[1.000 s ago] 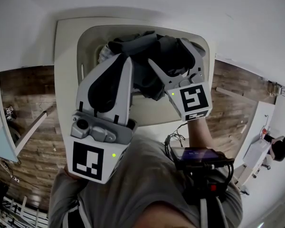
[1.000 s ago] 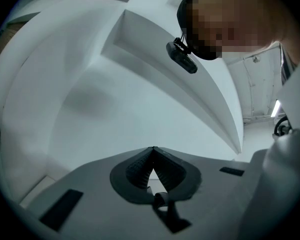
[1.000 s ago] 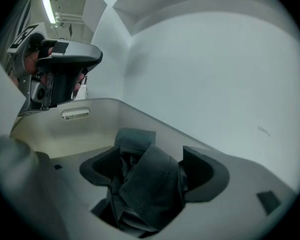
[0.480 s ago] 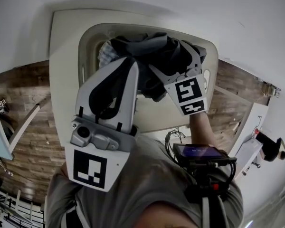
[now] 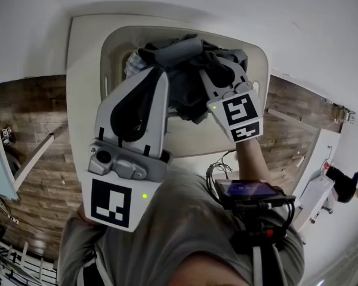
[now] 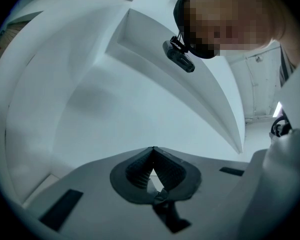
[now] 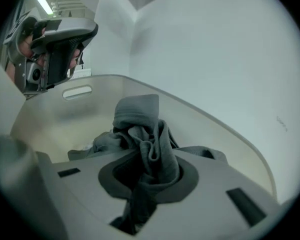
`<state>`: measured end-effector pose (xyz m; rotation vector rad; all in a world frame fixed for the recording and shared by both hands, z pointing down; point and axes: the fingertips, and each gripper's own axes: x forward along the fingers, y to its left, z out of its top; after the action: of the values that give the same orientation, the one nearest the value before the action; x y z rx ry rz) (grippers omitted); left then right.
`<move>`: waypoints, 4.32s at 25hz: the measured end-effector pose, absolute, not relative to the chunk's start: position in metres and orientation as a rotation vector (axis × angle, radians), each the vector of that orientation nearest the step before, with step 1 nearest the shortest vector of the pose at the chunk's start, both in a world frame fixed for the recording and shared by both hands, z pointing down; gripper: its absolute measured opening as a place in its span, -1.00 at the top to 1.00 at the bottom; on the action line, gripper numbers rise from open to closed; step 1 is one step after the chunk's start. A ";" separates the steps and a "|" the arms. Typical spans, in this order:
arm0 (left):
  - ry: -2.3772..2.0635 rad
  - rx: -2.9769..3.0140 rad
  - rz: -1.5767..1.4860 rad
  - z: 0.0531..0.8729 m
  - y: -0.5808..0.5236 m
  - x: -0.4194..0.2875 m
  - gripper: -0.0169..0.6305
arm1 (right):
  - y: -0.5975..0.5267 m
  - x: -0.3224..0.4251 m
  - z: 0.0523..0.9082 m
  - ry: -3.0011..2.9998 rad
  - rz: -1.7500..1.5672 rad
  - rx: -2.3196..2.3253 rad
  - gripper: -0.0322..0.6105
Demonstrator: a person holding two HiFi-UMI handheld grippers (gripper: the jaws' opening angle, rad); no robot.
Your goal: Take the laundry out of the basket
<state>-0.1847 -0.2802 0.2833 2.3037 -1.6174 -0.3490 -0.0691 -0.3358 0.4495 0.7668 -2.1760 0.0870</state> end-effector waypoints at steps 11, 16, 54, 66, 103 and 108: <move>-1.654 2.388 -0.377 0.241 -0.244 -0.169 0.92 | -0.327 -0.065 0.353 -2.438 0.028 1.041 0.70; -1.654 2.444 -0.385 0.222 -0.222 -0.154 0.92 | -0.319 -0.055 0.294 -2.543 -0.056 1.153 0.70; -1.361 2.797 -0.421 0.155 -0.111 0.001 0.92 | -0.114 0.195 0.126 -2.357 -0.451 1.901 0.70; -1.341 2.821 -0.334 0.162 -0.105 0.031 0.92 | -0.101 0.221 0.216 -2.327 -0.236 1.886 0.70; -1.659 2.656 -0.263 0.187 -0.107 -0.007 0.92 | -0.143 0.140 0.407 -2.390 0.149 1.217 0.16; -1.708 2.635 -0.336 0.180 -0.111 -0.021 0.92 | -0.148 0.125 0.356 -2.545 0.109 1.199 0.23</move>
<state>-0.0212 -0.1115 0.1801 2.6350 -1.7082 -0.3362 0.1250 -0.1476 0.3562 1.1988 -2.5450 0.1086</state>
